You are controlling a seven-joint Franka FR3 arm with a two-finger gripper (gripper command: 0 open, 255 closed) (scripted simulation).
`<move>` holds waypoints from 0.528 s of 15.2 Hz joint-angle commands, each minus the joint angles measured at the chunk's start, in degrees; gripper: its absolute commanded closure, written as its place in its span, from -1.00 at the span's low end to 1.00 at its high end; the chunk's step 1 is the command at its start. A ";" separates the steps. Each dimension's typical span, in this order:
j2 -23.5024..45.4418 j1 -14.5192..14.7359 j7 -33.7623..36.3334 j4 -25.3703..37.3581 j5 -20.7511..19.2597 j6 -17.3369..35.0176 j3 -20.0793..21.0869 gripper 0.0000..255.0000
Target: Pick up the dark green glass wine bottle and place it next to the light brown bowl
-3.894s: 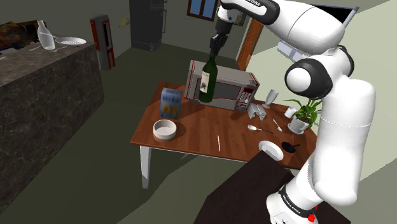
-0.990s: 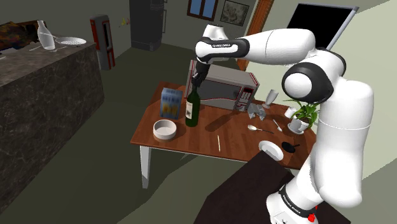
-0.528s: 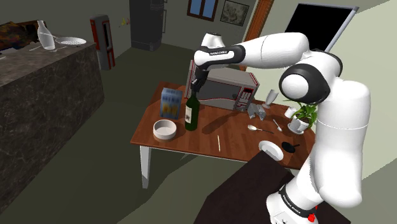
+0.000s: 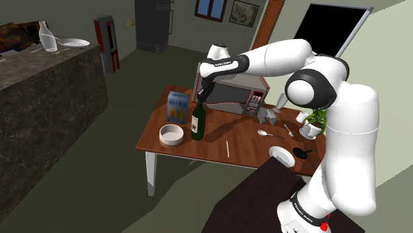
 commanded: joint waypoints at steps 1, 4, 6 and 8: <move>0.68 -0.09 -0.15 -0.35 0.36 1.05 0.24 1.00; 1.81 -0.31 -0.52 -1.01 0.96 2.78 0.64 1.00; 2.61 -0.49 -0.77 -1.38 1.37 3.90 0.92 1.00; 3.43 -0.67 -1.03 -1.69 1.79 5.00 1.22 1.00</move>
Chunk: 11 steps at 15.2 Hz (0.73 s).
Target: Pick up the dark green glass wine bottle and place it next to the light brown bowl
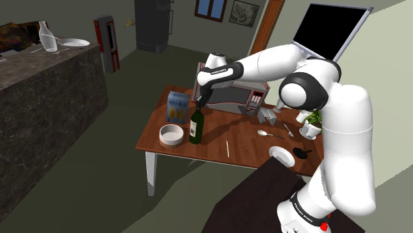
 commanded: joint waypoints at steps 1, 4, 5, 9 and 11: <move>0.74 -0.15 -0.23 -0.33 0.40 1.09 0.28 1.00; 2.06 -0.46 -0.62 -0.65 1.04 2.69 0.77 1.00; 2.51 -0.57 -0.75 -0.73 1.25 3.22 0.94 1.00; 4.41 -1.04 -1.28 -0.92 2.12 5.25 1.64 1.00; 4.89 -1.17 -1.41 -0.95 2.33 5.75 1.83 1.00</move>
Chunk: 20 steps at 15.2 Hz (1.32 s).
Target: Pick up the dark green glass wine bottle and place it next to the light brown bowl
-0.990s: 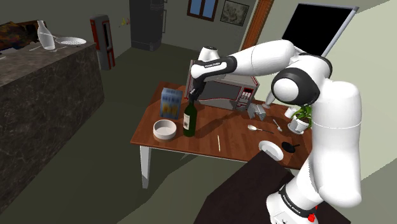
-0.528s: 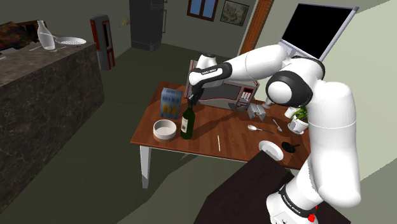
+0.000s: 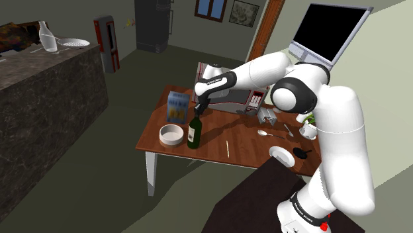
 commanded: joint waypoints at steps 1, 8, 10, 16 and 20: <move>0.23 -0.07 -0.07 0.03 0.12 0.26 0.09 1.00; 0.23 -0.07 -0.08 0.01 0.12 0.27 0.09 -1.00; 0.22 -0.07 -0.08 0.01 0.12 0.27 0.09 -1.00; -5.05 1.41 1.17 -0.88 -2.05 -3.97 -1.69 -1.00; -5.05 1.40 1.18 -0.88 -2.05 -3.97 -1.68 -1.00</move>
